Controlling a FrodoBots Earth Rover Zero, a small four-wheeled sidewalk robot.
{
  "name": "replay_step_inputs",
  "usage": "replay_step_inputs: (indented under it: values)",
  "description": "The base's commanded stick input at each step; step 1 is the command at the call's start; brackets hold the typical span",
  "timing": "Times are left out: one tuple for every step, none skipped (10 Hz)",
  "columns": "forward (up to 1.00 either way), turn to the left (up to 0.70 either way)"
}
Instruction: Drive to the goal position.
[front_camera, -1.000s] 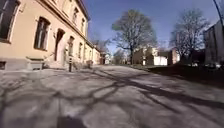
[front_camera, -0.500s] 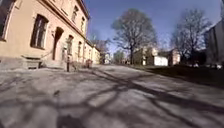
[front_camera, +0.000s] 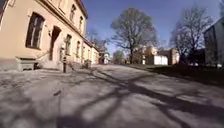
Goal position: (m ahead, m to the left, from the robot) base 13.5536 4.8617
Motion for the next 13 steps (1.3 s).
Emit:
replay_step_inputs:
  values:
    - [0.85,0.0]
    - [0.85,0.0]
    - [0.85,0.0]
    - [0.85,0.0]
    - [0.85,0.0]
    - [0.85,0.0]
    - [0.85,0.0]
    - [0.85,0.0]
    - [0.85,0.0]
    - [0.85,0.0]
    - [0.85,0.0]
    - [0.85,0.0]
    - [0.85,0.0]
